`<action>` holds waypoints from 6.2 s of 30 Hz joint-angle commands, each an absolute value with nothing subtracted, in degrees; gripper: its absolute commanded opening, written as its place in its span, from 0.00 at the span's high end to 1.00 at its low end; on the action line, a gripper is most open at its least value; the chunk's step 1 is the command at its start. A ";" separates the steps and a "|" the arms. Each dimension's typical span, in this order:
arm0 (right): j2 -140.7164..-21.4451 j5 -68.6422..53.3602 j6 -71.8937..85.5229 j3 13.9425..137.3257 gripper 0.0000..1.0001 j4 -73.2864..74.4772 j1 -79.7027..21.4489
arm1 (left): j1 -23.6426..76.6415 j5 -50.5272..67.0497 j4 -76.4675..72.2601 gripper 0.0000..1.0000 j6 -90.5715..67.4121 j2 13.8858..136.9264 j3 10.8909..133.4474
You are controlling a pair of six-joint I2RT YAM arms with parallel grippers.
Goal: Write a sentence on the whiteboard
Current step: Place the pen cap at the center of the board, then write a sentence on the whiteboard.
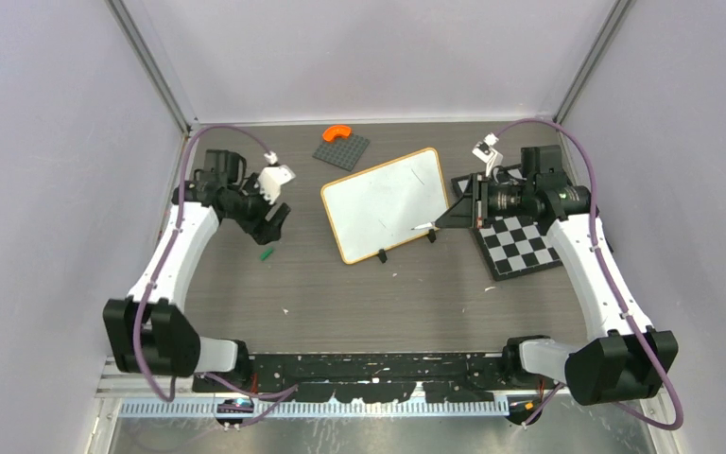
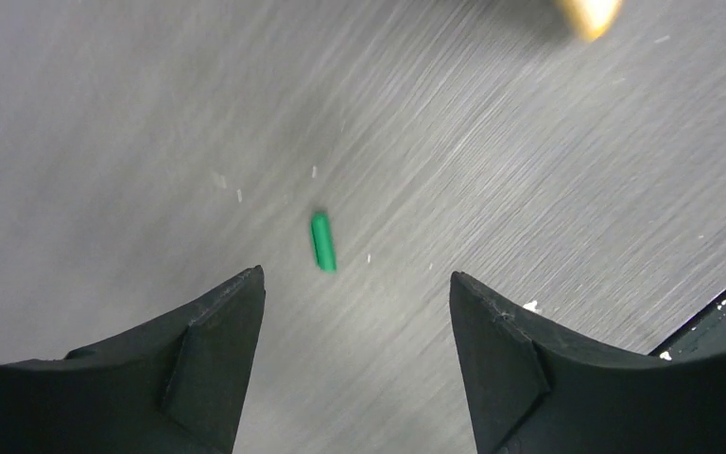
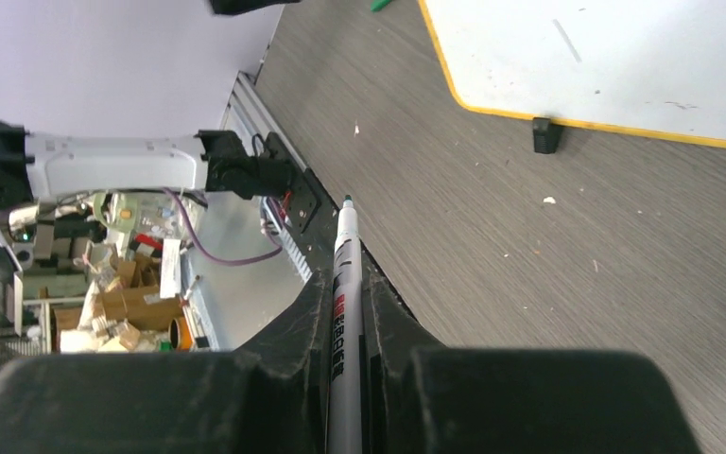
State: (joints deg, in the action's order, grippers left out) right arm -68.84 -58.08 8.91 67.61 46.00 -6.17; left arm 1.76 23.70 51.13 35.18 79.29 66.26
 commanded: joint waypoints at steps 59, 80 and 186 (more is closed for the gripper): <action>-69.97 -64.99 16.86 67.50 1.00 30.75 23.69 | 62.07 7.41 68.36 0.96 84.77 122.31 101.90; -68.05 -65.83 7.16 72.51 1.00 43.51 22.03 | 67.43 10.72 69.78 0.00 52.96 109.78 106.51; -77.28 -57.13 19.82 79.27 0.60 43.33 -29.76 | 43.02 40.10 50.79 1.00 23.83 84.16 90.26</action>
